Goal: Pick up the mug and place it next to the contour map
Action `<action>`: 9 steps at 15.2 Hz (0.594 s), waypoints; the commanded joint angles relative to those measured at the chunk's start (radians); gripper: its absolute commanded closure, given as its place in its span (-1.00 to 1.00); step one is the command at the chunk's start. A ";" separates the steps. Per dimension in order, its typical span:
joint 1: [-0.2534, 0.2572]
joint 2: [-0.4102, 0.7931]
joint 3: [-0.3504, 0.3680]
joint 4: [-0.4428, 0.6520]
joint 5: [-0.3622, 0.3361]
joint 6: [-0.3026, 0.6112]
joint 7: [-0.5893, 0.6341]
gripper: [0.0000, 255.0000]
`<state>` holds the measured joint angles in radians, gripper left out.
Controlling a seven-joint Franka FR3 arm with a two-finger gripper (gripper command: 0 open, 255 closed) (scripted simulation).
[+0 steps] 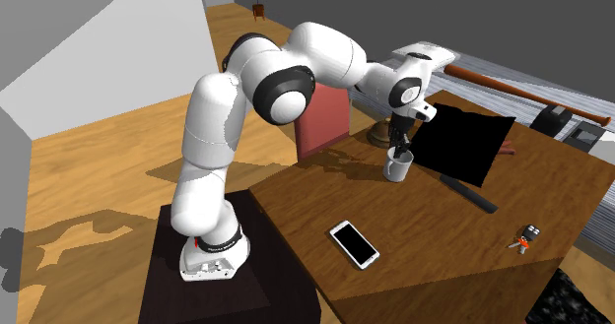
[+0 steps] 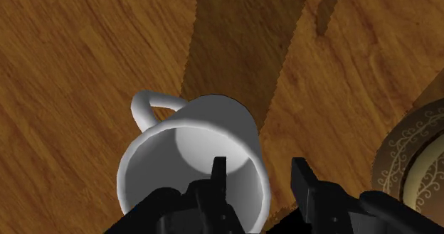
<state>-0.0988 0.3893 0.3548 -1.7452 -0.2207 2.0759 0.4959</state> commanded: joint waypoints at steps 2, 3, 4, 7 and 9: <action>0.000 0.000 0.000 0.000 0.000 0.000 0.000 -1.00; 0.000 0.000 0.000 0.000 0.000 0.000 0.000 -1.00; 0.000 0.000 0.000 0.000 0.000 0.000 0.000 -1.00; 0.000 -0.024 0.006 0.035 0.013 -0.057 -0.009 -1.00; 0.000 -0.042 0.011 0.071 0.023 -0.110 -0.015 -1.00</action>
